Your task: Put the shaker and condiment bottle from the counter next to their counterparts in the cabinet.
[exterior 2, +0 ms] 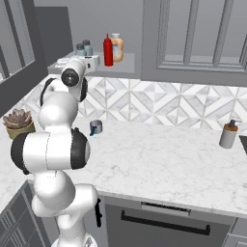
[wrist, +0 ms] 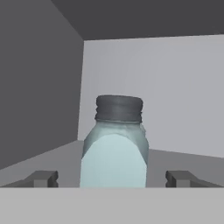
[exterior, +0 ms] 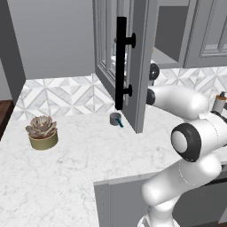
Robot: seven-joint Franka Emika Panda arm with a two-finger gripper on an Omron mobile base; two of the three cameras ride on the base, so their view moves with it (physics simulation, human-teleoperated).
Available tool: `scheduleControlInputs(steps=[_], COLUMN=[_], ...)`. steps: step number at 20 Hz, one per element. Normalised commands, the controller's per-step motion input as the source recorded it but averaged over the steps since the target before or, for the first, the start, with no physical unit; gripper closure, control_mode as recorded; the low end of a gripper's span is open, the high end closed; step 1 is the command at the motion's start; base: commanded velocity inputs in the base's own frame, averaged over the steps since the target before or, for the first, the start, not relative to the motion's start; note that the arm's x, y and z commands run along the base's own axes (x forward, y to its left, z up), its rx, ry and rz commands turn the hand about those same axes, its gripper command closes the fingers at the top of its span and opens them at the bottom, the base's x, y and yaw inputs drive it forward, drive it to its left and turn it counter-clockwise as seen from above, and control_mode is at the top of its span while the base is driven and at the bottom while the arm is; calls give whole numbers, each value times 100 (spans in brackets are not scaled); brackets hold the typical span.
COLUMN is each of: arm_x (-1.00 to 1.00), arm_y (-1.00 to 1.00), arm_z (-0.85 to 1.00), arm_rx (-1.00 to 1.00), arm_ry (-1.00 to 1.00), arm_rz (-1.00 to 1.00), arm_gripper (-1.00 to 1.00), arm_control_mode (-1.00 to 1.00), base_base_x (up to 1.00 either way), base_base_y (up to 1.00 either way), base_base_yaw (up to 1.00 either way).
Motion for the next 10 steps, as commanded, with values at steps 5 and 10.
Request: scheduleControlInputs(steps=[5,10], arm_x=[-34,-36], arm_y=[-5,-9], arm_z=[0,5], arm_rx=[0,0], arm_ry=[0,0], arm_rz=[-1,-2], arm_gripper=[-100,-100], arm_control_mode=[-100,-100], base_base_x=[0,0], base_base_y=[0,0], base_base_yaw=[0,0])
